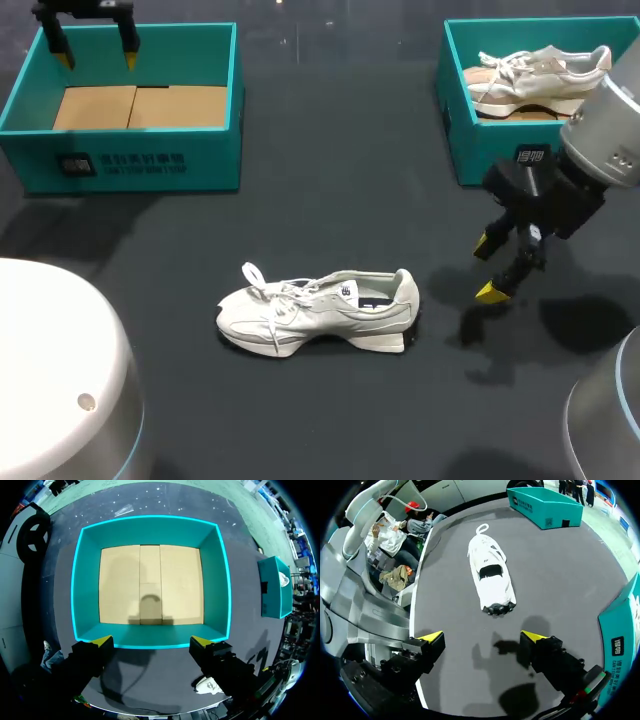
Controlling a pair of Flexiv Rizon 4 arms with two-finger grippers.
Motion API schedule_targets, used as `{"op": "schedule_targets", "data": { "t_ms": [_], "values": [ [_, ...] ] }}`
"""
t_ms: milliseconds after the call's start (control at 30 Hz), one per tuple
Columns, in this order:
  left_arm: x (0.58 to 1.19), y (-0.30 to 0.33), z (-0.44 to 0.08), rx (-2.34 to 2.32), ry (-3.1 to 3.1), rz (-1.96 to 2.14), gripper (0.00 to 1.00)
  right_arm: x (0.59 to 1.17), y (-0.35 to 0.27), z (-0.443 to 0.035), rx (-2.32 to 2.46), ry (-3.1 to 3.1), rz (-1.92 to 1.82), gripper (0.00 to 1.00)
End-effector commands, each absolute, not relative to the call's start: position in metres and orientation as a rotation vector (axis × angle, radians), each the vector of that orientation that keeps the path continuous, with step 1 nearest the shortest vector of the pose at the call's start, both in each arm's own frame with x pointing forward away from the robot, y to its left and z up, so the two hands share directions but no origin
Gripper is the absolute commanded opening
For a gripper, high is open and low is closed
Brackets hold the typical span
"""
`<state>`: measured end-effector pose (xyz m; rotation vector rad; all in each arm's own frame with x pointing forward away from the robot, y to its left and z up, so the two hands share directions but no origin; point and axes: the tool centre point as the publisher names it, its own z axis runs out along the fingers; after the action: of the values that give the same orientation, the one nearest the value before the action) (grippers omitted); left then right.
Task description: Take the shoe out of the shoebox, open the shoe tongue, remove and reinsert the insole, then place the shoe into the shoebox
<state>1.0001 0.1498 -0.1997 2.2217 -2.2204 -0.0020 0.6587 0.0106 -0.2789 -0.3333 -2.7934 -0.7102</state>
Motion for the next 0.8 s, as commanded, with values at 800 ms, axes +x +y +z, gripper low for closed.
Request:
{"op": "schedule_targets", "data": {
  "t_ms": [800],
  "values": [
    [1.0,0.15,-0.2,2.221,-2.221,-0.002,1.0,0.65,-0.019,-0.31,-0.179,-2.796,-1.476,1.0]
  ]
}}
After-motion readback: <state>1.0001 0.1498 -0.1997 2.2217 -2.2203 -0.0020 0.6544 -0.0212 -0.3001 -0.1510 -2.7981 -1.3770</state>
